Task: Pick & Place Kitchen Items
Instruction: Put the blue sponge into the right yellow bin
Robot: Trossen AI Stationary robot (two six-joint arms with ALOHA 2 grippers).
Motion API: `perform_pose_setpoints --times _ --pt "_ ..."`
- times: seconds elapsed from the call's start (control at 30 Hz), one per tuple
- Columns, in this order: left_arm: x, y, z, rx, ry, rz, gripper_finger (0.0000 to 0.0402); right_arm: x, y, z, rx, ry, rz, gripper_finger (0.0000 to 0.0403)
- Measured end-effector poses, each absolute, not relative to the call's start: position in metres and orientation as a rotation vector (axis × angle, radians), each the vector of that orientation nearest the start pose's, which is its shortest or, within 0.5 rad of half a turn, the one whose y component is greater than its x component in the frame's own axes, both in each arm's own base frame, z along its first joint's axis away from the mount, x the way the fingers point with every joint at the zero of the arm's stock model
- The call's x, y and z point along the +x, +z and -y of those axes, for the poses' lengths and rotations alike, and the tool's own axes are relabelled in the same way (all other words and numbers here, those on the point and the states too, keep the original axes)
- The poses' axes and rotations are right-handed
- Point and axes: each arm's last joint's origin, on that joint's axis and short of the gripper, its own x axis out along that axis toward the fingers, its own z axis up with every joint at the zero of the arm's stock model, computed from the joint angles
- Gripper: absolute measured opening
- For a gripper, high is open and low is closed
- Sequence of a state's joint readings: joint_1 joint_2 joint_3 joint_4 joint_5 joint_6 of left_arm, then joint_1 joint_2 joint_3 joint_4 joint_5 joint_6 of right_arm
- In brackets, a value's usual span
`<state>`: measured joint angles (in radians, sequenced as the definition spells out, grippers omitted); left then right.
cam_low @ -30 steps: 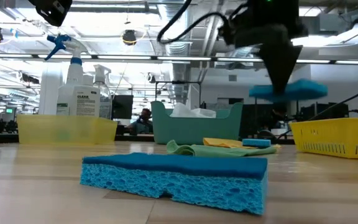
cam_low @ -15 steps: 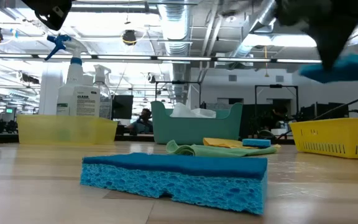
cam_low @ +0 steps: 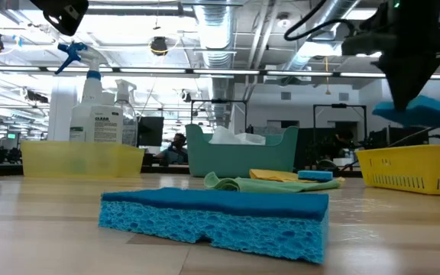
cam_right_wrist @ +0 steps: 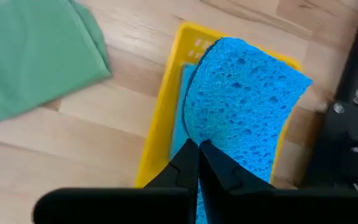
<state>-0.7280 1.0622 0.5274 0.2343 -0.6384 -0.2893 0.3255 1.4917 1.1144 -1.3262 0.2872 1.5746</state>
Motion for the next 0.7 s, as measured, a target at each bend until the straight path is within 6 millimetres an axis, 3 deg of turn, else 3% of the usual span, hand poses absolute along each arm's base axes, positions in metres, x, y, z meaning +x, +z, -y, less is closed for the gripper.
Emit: perform_pose_setpoints --times 0.7 --pt "0.175 0.234 0.133 -0.099 -0.054 -0.245 0.0122 0.22 0.186 -0.04 0.72 -1.087 -1.331 0.0"
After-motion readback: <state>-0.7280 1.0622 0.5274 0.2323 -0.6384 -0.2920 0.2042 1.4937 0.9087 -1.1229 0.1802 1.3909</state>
